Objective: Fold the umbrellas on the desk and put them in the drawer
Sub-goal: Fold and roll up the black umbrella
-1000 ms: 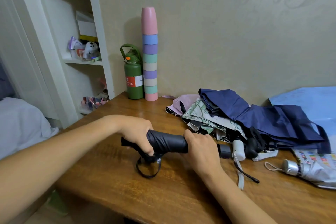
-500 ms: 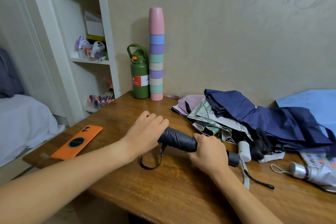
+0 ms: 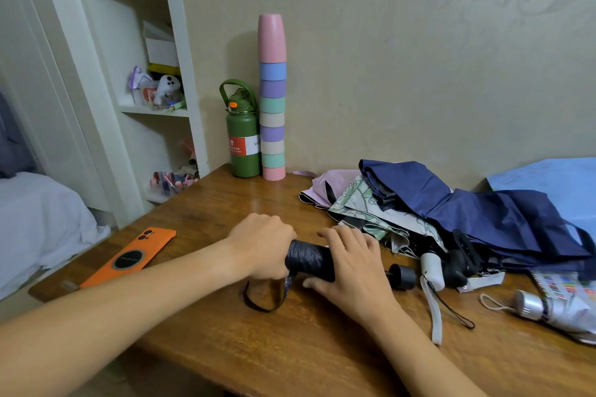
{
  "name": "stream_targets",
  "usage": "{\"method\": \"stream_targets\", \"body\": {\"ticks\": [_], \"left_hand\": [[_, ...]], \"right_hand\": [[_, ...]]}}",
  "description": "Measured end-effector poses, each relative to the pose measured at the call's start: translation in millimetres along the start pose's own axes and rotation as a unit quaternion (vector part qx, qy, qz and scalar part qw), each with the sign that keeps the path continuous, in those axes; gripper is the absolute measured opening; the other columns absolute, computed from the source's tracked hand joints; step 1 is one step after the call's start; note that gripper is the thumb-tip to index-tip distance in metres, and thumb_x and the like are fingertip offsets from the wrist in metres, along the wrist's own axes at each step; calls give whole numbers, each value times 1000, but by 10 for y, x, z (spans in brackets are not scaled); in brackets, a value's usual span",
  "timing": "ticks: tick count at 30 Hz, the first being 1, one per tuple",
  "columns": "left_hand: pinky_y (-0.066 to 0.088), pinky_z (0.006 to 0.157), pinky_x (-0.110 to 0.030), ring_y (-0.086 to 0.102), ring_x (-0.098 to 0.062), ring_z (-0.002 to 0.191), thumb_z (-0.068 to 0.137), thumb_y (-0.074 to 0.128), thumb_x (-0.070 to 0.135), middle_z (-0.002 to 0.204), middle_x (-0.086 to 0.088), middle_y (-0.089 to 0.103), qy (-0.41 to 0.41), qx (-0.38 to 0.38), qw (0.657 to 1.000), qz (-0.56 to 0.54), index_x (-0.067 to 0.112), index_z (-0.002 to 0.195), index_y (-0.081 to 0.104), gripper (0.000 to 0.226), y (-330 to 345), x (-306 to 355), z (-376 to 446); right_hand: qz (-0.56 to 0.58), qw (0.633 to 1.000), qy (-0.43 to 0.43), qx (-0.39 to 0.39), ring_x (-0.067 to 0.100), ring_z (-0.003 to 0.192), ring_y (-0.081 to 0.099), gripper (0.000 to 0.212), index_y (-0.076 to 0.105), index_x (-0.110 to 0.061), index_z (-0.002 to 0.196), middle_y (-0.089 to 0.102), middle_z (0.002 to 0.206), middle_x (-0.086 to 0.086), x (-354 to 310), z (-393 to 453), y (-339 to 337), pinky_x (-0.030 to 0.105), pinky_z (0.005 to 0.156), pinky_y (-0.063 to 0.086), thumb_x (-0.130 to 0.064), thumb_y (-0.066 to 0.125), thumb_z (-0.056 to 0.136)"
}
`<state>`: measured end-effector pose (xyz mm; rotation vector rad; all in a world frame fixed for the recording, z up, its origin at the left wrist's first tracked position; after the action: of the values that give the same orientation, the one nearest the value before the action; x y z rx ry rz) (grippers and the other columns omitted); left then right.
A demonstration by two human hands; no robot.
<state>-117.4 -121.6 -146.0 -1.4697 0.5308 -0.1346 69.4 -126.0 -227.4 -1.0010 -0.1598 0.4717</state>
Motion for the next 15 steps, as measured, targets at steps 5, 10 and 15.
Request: {"method": "stream_targets", "body": {"ticks": [5, 10, 15], "left_hand": [[54, 62, -32, 63, -18, 67, 78, 73, 48, 76, 4, 65, -11, -61, 993, -104, 21, 86, 64, 30, -4, 45, 0], [34, 55, -33, 46, -19, 52, 72, 76, 34, 58, 3, 52, 26, -163, 953, -255, 18, 66, 54, 28, -20, -119, 87], [37, 55, -29, 52, -16, 56, 74, 77, 35, 64, 6, 59, 40, -166, 949, -264, 21, 72, 59, 23, 135, -132, 26]], "right_hand": [[-34, 998, 29, 46, 23, 84, 56, 39, 57, -22, 91, 53, 90, -3, 77, 21, -2, 37, 72, 42, -48, 77, 69], [-93, 991, 33, 87, 24, 64, 51, 39, 49, -23, 76, 52, 70, -5, 44, 28, -9, 36, 59, 34, -24, 86, 65], [-91, 996, 13, 5, 22, 62, 63, 18, 63, -27, 78, 63, 66, -5, 5, 7, 10, 31, 57, 34, -36, 76, 69]]}}
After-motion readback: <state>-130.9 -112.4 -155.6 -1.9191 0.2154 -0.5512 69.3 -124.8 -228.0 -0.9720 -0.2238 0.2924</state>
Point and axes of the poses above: each hand's wrist, its own z-axis towards the middle knuckle, its own y-axis out of the palm, x = y × z, the point moved 1 cm from there along z, towards the middle knuckle
